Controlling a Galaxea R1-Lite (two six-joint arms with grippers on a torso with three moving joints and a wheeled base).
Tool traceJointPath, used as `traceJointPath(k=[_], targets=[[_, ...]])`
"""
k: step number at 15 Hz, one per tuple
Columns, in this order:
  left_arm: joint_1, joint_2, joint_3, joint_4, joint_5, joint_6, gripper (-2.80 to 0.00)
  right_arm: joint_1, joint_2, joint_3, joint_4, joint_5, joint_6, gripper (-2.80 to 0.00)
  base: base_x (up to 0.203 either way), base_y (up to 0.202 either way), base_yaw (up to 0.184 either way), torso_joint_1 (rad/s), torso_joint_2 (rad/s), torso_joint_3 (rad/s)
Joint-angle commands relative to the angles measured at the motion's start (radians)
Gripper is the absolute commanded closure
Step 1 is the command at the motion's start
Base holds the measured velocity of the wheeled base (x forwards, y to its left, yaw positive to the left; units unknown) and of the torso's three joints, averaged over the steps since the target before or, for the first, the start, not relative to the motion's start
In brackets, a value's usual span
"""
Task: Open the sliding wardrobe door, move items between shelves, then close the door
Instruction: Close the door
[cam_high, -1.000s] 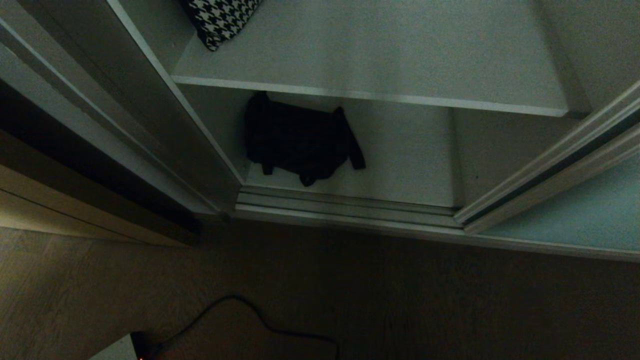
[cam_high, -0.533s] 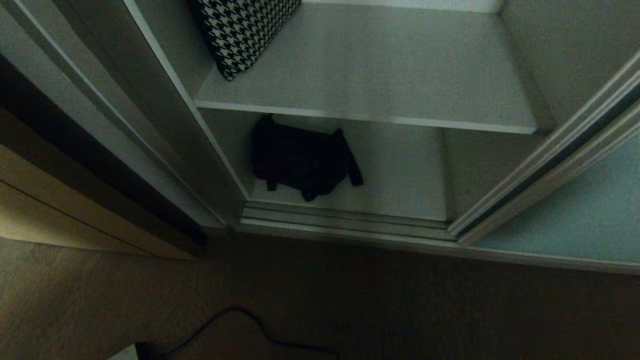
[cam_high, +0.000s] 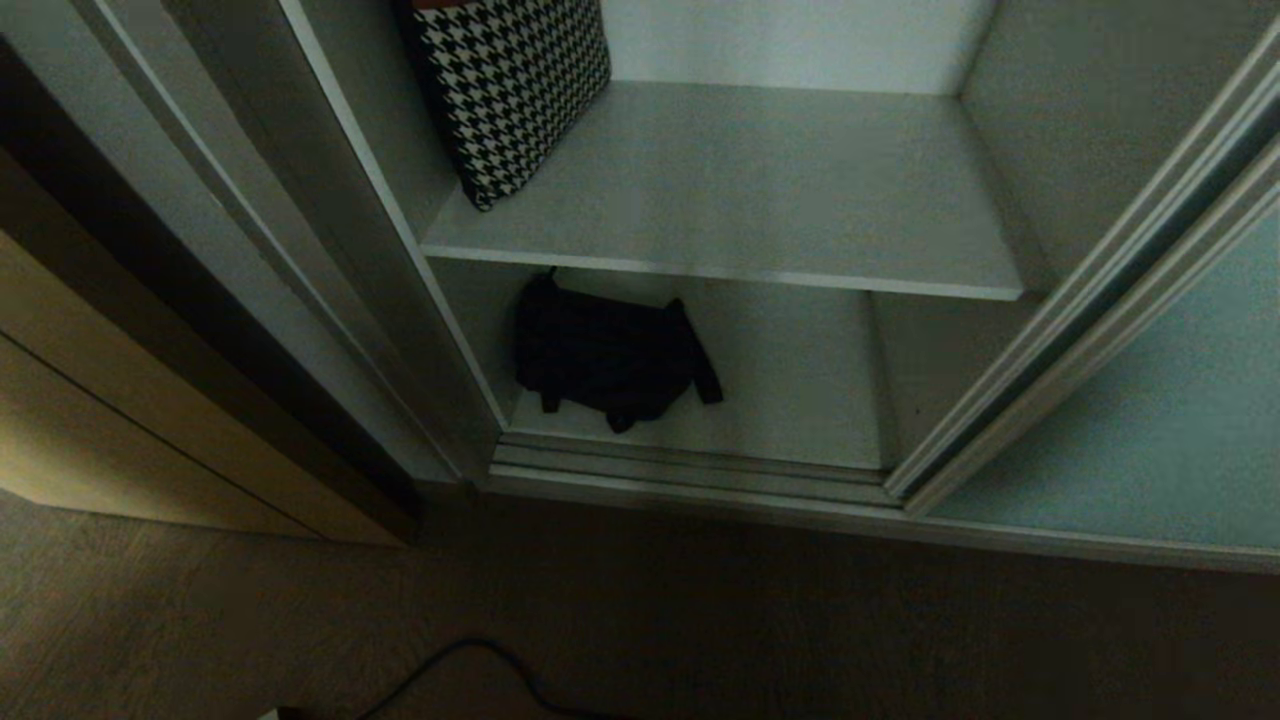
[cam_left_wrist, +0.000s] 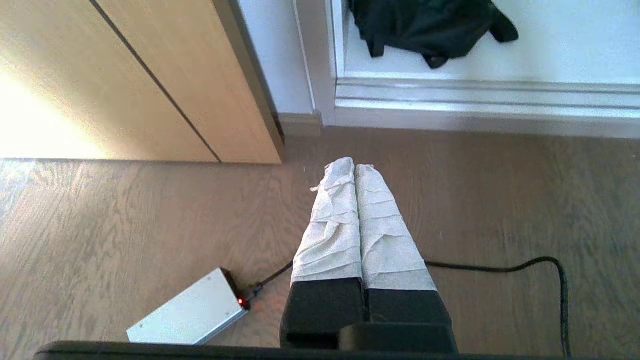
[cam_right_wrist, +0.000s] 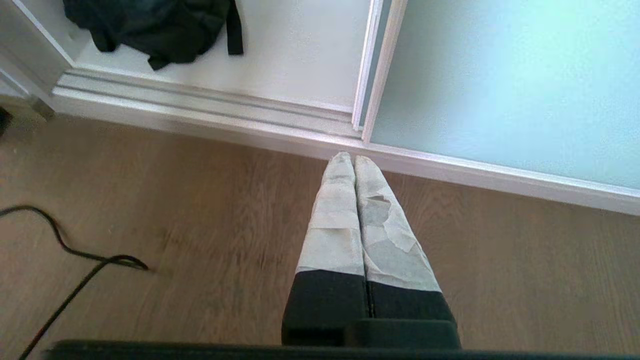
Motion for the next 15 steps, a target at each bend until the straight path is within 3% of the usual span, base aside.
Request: traceJointPath(k=[1,15], targets=[[0.0,0.002,-0.001,0.0,0.0,0.002,0.0,0.001,-0.004,0.0,0.0,0.0,-0.001,0.0,0.0,0.0,0.0,0.0,0.0,0.0],[0.0,0.002,0.0,0.0,0.0,-0.003,0.0,0.001,-0.003,0.0,0.0,0.0,-0.001,0.0,0.0,0.0,0.0,0.001,0.0,0.016]])
